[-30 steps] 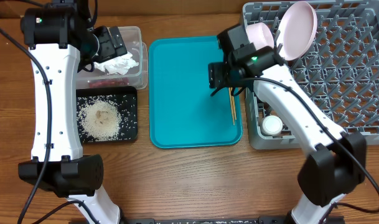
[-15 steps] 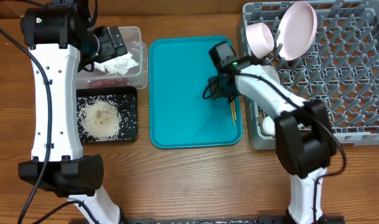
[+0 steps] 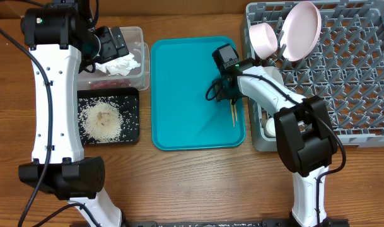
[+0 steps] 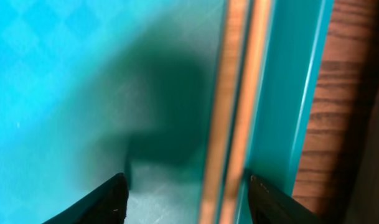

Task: Sort waste into correct bins and load items into the dishwasher
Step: 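Reach the right gripper down to the wooden chopsticks on the tray, then pinch a chopstick between the right gripper fingers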

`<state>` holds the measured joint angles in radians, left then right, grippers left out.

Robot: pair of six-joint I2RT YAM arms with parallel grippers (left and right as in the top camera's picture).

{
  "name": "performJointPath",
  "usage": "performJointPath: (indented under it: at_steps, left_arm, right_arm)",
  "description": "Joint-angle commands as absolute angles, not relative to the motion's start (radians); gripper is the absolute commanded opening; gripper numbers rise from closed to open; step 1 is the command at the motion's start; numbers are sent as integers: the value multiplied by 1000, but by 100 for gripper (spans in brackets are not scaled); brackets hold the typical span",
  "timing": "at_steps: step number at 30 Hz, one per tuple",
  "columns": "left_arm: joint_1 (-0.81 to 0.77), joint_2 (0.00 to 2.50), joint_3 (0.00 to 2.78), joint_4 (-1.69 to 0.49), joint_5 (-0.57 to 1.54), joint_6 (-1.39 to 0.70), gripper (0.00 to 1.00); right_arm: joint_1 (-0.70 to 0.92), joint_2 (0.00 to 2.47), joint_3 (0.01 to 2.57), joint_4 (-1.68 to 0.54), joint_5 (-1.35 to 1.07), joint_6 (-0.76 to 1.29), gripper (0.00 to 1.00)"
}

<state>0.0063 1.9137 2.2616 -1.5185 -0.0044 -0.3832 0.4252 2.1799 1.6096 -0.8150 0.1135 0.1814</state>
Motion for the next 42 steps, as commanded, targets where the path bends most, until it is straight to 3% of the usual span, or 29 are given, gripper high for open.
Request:
performJointPath:
  at_steps: [1, 8, 12, 16, 22, 32, 42]
  left_arm:
    - [0, 1909, 2280, -1513, -7, -378, 100]
    - [0, 1909, 2280, -1513, -7, -378, 100]
    - [0, 1909, 2280, -1513, -7, -378, 100]
    - [0, 1909, 2280, -1513, -7, -378, 100]
    - [0, 1909, 2280, -1513, -7, -378, 100]
    - [0, 1909, 2280, -1513, -7, -378, 100]
    - [0, 1909, 2280, -1513, -7, -378, 100]
  right_arm:
    - [422, 2173, 1609, -834, 62, 179, 60]
    - [425, 2173, 1617, -885, 58, 178, 54]
    - [425, 2173, 1642, -919, 58, 178, 39]
    - [425, 2173, 1648, -930, 58, 178, 32]
    - [425, 2173, 1648, -934, 58, 178, 13]
    - [425, 2161, 1777, -1042, 59, 178, 7]
    - [414, 2127, 2151, -1325, 78, 178, 7]
